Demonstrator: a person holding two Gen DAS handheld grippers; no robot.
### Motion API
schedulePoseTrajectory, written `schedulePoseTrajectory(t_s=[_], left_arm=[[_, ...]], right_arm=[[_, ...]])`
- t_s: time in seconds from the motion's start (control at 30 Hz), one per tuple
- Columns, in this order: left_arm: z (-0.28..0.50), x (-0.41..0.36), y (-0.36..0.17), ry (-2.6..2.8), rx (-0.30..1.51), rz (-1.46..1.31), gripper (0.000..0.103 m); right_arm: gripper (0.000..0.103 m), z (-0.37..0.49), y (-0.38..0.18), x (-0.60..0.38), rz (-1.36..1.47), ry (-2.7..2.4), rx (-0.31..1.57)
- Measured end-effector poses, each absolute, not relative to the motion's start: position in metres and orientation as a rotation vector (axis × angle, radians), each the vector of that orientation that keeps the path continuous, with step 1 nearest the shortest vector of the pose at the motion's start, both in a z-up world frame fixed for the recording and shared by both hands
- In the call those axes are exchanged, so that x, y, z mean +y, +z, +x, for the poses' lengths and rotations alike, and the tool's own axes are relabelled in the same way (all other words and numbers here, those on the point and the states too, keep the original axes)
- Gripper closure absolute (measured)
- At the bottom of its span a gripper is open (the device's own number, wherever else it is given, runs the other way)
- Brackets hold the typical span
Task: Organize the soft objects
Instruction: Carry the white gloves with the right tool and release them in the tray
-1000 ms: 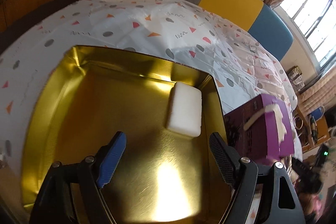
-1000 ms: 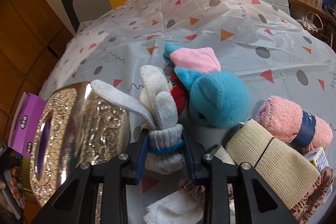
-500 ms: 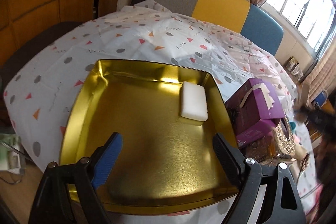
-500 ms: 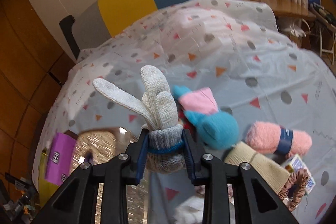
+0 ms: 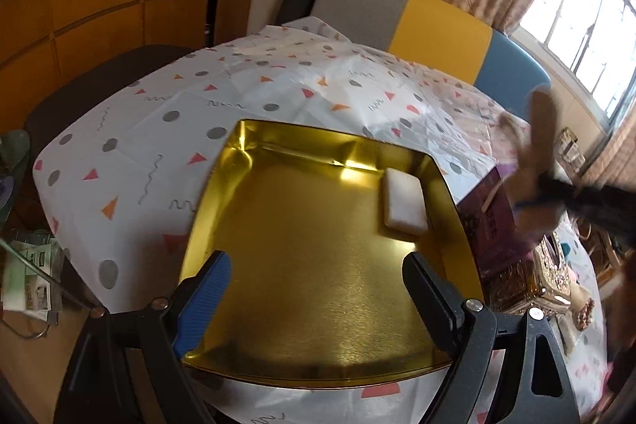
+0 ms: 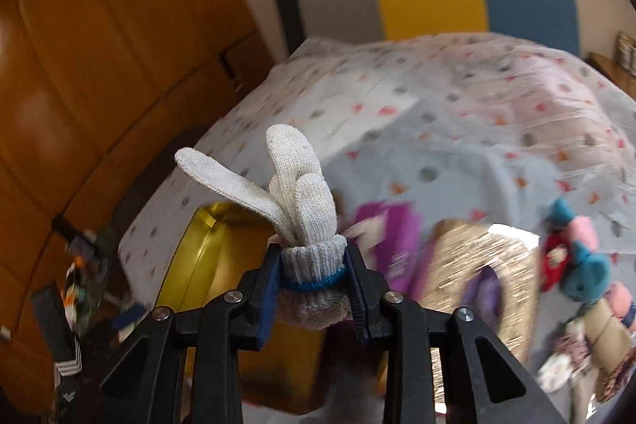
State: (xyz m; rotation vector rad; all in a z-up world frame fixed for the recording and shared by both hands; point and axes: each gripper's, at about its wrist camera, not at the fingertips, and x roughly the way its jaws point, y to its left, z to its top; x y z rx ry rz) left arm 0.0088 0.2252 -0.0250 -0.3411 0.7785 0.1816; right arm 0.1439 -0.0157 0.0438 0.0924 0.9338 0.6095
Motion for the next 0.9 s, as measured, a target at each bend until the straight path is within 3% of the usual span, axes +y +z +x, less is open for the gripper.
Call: schedulePoseTrajectory(t_s=[0.43,0.67,0.9], left_arm=[[0.001,0.232,-0.027,0.189,0.775,-0.337,0.014],[-0.002,0.225,-0.022,0.196,0.754,-0.288,0.014],[-0.002,0.214,-0.019,0.195,0.747,-0.241,0.011]], right_arm=[[0.066,0.135,-0.031,0.046,-0.122,0.475,1.11],[0.053,0.122,-0.023,0.037,-0.139,0.475,1.049],[0.051,0.103,0.0,0.02,-0.158,0.476,0.914]])
